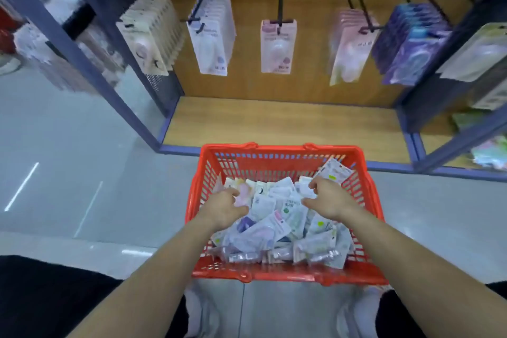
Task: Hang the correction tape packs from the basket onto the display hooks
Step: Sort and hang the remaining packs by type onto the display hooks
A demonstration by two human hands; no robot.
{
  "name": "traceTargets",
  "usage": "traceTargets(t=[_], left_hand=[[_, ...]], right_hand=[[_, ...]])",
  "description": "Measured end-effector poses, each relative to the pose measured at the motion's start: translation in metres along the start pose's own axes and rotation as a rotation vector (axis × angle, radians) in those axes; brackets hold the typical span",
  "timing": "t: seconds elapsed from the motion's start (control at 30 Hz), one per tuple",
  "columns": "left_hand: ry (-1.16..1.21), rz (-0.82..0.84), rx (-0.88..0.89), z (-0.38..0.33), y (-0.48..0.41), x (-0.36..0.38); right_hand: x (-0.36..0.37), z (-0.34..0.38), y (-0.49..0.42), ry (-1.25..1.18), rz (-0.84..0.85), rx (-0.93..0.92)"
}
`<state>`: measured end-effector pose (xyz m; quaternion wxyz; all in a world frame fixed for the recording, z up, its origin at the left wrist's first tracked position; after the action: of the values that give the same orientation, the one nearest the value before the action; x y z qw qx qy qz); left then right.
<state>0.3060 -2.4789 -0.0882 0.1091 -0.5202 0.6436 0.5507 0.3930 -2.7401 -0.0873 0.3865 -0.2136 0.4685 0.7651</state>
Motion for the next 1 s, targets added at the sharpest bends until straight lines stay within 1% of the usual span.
traceTargets(t=[0.13, 0.27, 0.37, 0.47, 0.5, 0.57, 0.67, 0.77, 0.87, 1.0], left_hand=[[0.003, 0.085, 0.009, 0.008, -0.035, 0.042], [0.07, 0.135, 0.047, 0.007, -0.069, 0.071], [0.087, 0.194, 0.055, 0.008, -0.087, 0.092], [-0.02, 0.252, 0.081, 0.01, -0.096, 0.111], [-0.06, 0.249, 0.086, 0.011, -0.097, 0.114], [-0.06, 0.24, 0.083, 0.011, -0.099, 0.117], [0.021, 0.249, 0.095, 0.014, -0.105, 0.119], [0.191, 0.22, 0.117, 0.021, -0.104, 0.119], [0.419, 0.126, 0.091, 0.018, -0.104, 0.114], [0.64, -0.028, -0.006, 0.01, -0.108, 0.092]], right_hand=[[0.034, -0.031, -0.028, -0.024, 0.056, 0.007], [0.054, -0.045, -0.06, -0.004, 0.006, -0.054], [0.064, -0.05, -0.079, 0.002, -0.014, -0.054], [0.07, -0.057, -0.093, -0.007, -0.03, -0.044], [0.072, -0.06, -0.095, -0.016, -0.034, -0.036], [0.075, -0.064, -0.097, -0.034, -0.029, -0.024], [0.077, -0.07, -0.099, -0.139, -0.017, -0.015], [0.075, -0.073, -0.098, -0.201, -0.029, -0.035], [0.065, -0.071, -0.096, -0.3, -0.055, -0.062], [0.045, -0.063, -0.097, -0.556, -0.125, -0.077]])
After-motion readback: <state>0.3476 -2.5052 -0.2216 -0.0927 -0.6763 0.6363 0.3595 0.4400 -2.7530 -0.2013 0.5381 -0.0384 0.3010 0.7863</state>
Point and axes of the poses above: each hand's wrist, its own y-axis away from the middle knuckle, its own x-axis out of the palm, z = x × y, the point moved 1 cm from there along -y, towards the middle knuckle, and after that the axes turned 8 degrees about -y, right-handed, at the moved point
